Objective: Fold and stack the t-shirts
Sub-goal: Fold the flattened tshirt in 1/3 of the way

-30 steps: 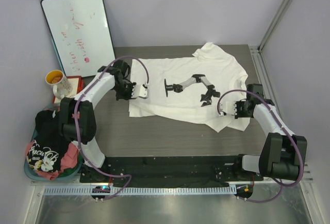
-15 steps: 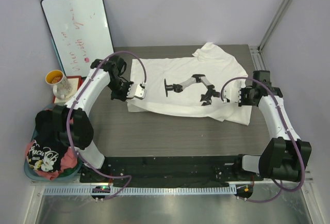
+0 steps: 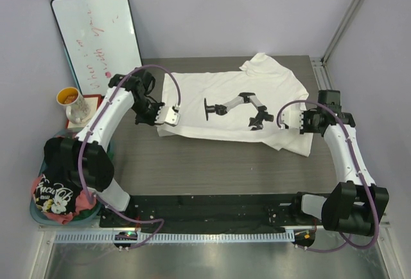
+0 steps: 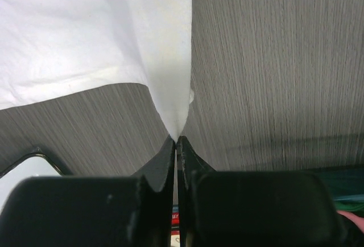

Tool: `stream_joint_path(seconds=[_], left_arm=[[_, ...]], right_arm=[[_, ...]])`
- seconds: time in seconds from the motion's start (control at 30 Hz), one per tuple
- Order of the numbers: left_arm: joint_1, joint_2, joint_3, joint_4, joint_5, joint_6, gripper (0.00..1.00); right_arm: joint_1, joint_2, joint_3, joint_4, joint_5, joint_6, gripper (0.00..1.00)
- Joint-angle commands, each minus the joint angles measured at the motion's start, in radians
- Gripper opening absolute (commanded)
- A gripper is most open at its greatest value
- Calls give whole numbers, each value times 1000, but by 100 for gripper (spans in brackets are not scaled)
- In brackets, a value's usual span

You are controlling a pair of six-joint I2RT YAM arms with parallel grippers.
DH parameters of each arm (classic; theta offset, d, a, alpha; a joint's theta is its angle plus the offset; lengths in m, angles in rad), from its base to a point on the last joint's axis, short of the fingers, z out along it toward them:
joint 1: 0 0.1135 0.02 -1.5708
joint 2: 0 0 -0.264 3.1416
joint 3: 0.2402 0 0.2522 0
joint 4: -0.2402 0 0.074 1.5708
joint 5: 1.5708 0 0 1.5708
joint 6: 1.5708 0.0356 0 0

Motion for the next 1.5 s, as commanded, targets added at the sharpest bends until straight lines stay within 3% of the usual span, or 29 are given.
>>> stream_joint_path(seconds=[0.0, 1.0, 1.47], left_arm=[[-3, 6, 38, -220, -13, 29, 0], [-23, 101, 72, -183, -55, 31, 0], [-23, 124, 47, -127, -96, 17, 0]], right_arm=[[-5, 4, 50, 136, 19, 26, 1], [29, 317, 87, 827, -55, 43, 1], [37, 369, 102, 877, -30, 49, 1]])
